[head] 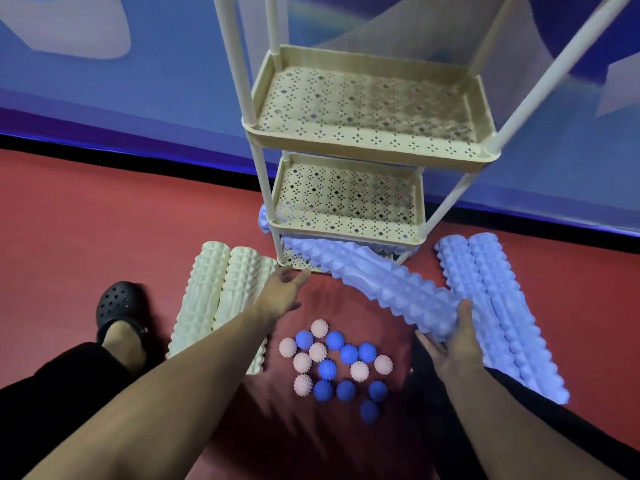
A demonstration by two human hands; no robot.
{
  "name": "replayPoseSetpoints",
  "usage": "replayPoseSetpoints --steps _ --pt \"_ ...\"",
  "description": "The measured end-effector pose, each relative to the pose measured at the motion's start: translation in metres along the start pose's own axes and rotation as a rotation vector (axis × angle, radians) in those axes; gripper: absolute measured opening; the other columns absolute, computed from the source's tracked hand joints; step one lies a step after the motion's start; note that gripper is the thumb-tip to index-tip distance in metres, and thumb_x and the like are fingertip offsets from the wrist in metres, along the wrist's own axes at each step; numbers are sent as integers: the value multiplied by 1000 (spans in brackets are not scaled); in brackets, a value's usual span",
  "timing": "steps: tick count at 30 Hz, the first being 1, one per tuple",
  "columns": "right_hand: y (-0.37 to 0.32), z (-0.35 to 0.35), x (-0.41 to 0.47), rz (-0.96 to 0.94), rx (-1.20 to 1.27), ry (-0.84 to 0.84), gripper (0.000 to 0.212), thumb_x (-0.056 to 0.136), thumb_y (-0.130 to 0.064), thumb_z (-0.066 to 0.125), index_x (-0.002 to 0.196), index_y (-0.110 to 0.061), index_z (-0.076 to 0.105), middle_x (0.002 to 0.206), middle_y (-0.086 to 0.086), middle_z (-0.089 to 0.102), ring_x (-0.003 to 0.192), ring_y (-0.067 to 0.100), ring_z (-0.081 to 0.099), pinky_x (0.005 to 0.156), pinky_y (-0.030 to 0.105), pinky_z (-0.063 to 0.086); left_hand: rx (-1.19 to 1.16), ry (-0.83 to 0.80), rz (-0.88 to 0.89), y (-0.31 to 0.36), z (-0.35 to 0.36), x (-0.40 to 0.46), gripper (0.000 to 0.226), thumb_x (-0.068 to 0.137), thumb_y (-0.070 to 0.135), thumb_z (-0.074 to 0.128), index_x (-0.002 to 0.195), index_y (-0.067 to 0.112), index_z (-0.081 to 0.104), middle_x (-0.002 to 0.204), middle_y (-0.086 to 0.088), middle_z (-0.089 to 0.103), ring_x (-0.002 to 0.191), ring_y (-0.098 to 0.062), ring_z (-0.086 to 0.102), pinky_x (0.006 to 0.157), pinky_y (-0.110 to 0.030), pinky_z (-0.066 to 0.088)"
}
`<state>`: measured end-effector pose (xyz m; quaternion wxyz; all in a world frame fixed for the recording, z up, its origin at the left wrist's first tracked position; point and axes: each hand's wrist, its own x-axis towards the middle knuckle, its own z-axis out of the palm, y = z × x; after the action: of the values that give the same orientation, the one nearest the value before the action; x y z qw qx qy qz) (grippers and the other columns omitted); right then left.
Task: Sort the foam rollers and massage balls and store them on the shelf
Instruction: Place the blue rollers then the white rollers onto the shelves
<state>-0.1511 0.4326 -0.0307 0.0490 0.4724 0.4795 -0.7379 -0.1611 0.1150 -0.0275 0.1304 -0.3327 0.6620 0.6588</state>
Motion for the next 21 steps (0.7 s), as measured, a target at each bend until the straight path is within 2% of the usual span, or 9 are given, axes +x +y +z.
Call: replayPoseSetpoints --steps 3,7,9,11,14,16,18,21 --pt "1 6 15 0 -18 -82 115 38 -83 80 135 -24 60 126 -1 70 107 22 71 71 36 62 -7 -52 6 1 19 9 57 93 40 68 140 17 45 122 -2 57 109 -19 59 75 -35 59" --pt "6 20 30 29 -43 -171 88 66 -73 73 137 -23 59 125 -1 71 109 19 71 68 31 61 0 -114 19 2 37 20 38 94 39 68 123 25 50 105 1 57 95 -15 59 83 -40 58" --pt "10 29 36 33 -35 -182 79 73 -69 71 136 -23 60 124 -1 71 109 19 71 68 30 61 -9 -136 27 2 44 27 29 94 40 68 115 27 53 102 1 56 95 -14 58 86 -42 58" --pt "14 40 42 31 -37 -192 74 77 -67 70 135 -23 60 124 -2 72 107 16 71 73 30 60 -34 -154 14 0 51 35 39 93 40 69 123 23 51 107 2 60 100 -15 60 89 -43 57" --pt "21 53 49 31 -46 -219 70 81 -67 66 133 -21 62 121 -4 73 108 12 70 85 29 55 -84 -170 0 -2 62 45 50 91 39 72 128 16 50 100 -4 58 94 -20 53 82 -41 49" --pt "25 60 56 47 -57 -249 70 82 -68 64 133 -20 62 122 -4 73 110 11 69 88 29 54 -144 -178 -38 -4 70 52 41 88 39 75 118 18 56 93 -3 61 83 -18 54 78 -41 45" --pt "30 65 63 56 -87 -301 72 82 -69 62 135 -20 61 125 -4 71 113 10 68 90 28 53 -228 -185 -73 -3 79 56 27 90 33 75 105 18 59 85 0 67 67 -10 61 70 -35 50" --pt "38 76 71 67 -145 -357 74 80 -65 64 137 -19 58 128 -3 70 115 11 67 91 28 54 -356 -228 -132 -2 95 60 19 94 22 70 104 7 66 90 -6 73 67 -8 71 57 -22 55"
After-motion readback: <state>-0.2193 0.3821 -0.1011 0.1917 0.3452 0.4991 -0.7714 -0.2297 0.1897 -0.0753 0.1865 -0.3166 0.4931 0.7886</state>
